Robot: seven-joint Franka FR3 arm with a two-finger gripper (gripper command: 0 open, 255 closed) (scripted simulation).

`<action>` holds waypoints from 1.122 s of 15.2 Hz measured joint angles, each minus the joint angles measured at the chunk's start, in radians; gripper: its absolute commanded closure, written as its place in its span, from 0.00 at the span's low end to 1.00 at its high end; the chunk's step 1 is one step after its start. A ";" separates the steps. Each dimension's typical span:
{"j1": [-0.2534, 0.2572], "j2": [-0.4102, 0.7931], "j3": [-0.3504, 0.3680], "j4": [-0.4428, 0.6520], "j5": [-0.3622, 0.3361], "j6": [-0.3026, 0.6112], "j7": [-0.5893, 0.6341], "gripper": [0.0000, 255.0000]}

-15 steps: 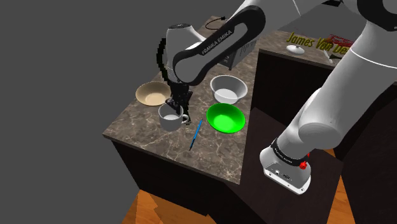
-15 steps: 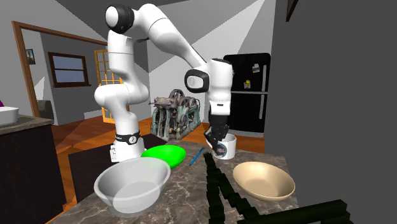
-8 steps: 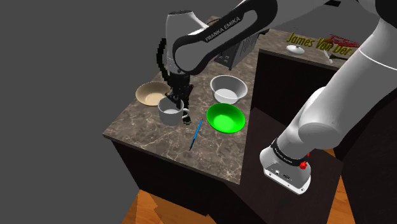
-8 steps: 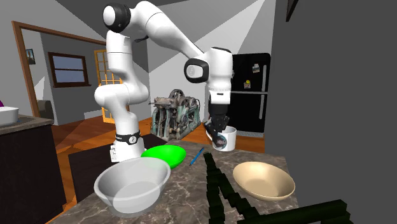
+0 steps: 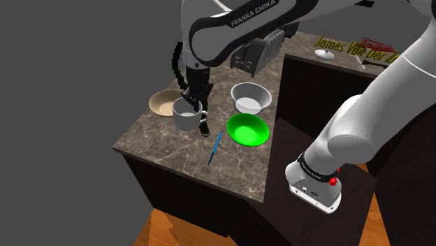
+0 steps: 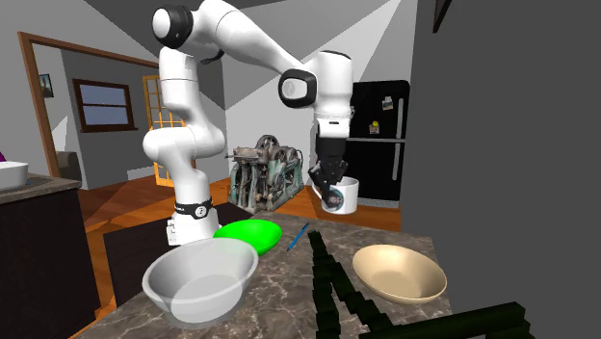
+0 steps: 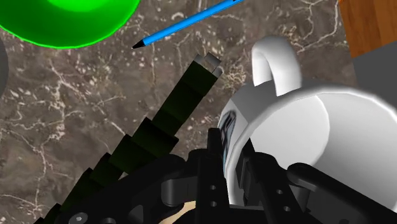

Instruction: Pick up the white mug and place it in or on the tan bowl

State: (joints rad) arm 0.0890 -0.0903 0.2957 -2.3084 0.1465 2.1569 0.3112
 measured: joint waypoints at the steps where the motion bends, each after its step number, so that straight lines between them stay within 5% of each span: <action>1: 0.000 -0.006 0.000 0.009 0.001 -0.014 0.001 1.00; 17: -0.073 0.439 -0.087 0.631 -0.132 -0.214 -0.088 1.00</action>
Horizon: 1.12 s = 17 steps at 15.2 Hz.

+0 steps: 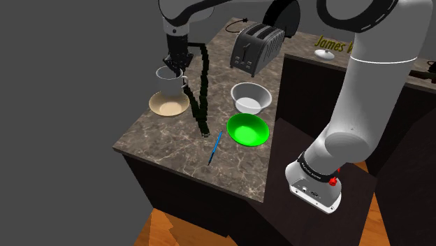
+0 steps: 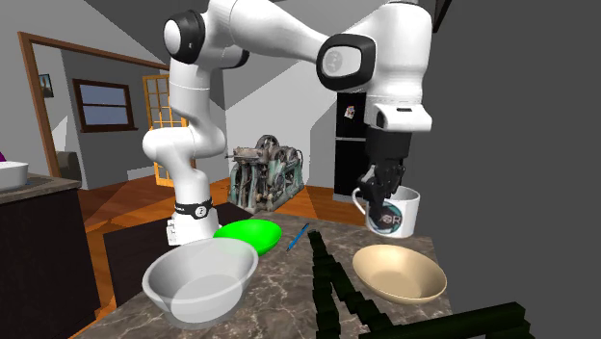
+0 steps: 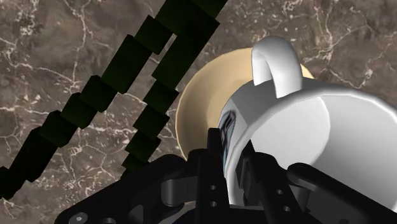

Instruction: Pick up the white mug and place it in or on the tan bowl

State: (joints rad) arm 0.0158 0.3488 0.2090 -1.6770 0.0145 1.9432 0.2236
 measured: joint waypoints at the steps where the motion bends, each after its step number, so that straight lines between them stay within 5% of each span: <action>1: -0.001 0.013 -0.002 0.005 -0.002 0.007 -0.002 1.00; 17: 0.005 0.097 -0.009 -0.069 -0.017 0.164 -0.003 1.00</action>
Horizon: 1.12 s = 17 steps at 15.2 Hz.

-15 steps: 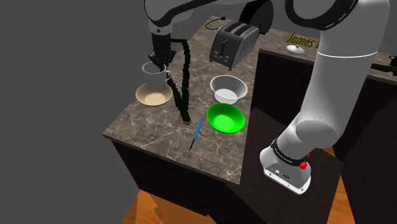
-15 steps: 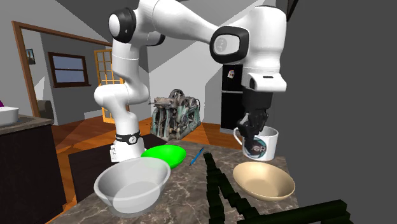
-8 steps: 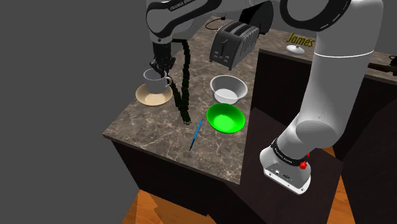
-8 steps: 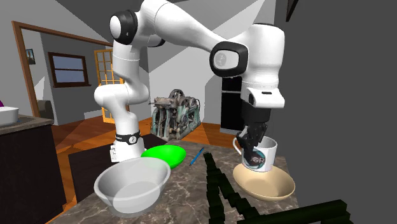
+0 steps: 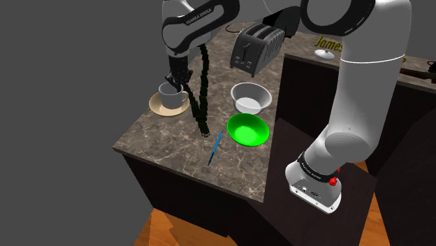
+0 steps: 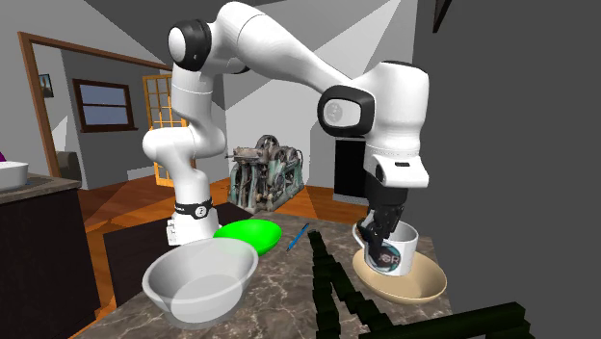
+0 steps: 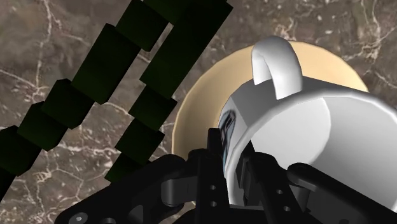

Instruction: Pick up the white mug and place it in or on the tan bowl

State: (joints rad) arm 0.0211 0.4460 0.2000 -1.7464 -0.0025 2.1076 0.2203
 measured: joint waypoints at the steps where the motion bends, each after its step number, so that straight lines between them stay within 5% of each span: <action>1: 0.000 0.001 0.000 0.000 0.000 0.001 0.000 1.00; 5: 0.000 0.002 0.000 0.000 0.000 0.003 0.000 1.00; 6: 0.000 0.002 0.000 0.000 0.000 0.003 0.000 0.00; 12: 0.000 0.003 0.000 0.000 0.000 0.003 0.000 0.00; 17: -0.005 -0.038 0.003 0.057 0.006 -0.092 -0.003 0.00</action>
State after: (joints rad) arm 0.0161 0.4079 0.2026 -1.6896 0.0039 2.0152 0.2174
